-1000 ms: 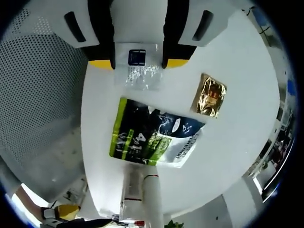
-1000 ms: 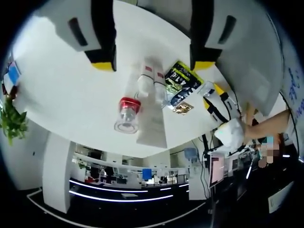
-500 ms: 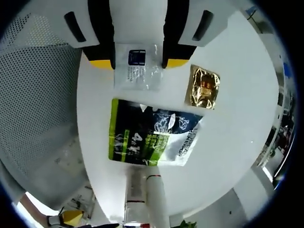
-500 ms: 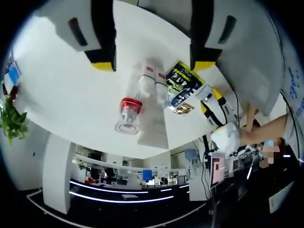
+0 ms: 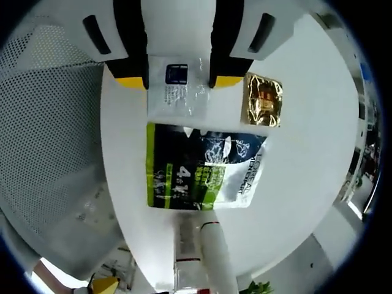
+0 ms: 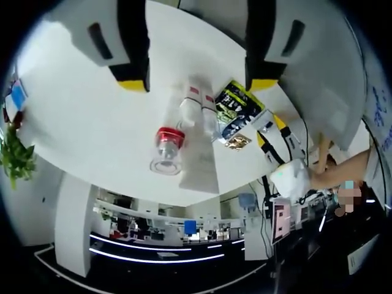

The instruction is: Arrange the skincare products in the storage area until every visible bottle or jar stands upright without overlapping.

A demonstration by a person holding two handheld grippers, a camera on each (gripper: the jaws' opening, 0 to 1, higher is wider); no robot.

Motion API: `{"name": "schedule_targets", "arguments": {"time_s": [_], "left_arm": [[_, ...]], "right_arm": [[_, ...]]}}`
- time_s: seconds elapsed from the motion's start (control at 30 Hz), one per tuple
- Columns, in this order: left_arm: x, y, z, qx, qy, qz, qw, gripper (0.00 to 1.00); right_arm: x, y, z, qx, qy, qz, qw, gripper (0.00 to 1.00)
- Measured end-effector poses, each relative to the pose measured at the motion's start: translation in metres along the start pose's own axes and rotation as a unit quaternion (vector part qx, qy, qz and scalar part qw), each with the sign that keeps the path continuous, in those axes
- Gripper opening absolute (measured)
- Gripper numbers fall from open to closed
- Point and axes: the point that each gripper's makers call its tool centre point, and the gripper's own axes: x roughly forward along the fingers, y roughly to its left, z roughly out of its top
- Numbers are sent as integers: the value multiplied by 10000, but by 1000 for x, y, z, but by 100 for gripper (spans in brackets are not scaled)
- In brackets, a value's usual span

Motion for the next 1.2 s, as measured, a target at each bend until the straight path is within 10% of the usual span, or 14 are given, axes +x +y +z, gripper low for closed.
{"name": "schedule_targets", "arguments": {"time_s": [1.2], "left_arm": [[7, 3, 5, 82, -136, -141, 9998, 40]], "right_arm": [[0, 1, -2, -24, 70, 1, 10000, 63]]}}
